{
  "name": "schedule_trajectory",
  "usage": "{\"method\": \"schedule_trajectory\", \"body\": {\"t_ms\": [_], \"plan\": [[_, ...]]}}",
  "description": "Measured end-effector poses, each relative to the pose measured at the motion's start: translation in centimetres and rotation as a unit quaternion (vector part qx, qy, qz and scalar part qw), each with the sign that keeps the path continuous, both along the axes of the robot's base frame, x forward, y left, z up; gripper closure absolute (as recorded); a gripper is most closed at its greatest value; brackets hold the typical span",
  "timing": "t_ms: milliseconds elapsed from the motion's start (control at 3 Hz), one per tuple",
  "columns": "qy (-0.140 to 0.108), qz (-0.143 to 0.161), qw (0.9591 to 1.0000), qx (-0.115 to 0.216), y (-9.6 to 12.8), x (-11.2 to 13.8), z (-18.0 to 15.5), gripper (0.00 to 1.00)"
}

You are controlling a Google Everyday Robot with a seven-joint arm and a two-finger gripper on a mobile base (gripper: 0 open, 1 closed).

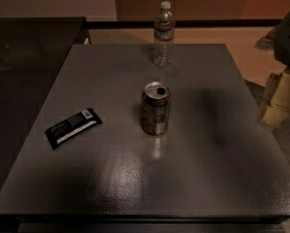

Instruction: Pick orange can

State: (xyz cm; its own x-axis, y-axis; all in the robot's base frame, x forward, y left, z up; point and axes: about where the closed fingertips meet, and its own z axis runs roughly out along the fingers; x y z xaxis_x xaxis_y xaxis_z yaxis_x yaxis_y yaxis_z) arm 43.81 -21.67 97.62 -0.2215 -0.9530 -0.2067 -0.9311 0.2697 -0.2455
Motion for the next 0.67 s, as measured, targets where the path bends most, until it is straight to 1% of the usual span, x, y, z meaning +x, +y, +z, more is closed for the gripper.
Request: {"method": "schedule_trajectory", "body": {"t_ms": [333,667], "plan": [[0.000,0.000,1.0000,0.000,0.0,0.0,0.0,0.00],[0.012,0.018,0.9997,0.010,1.3,0.6,-1.2,0.00]]}}
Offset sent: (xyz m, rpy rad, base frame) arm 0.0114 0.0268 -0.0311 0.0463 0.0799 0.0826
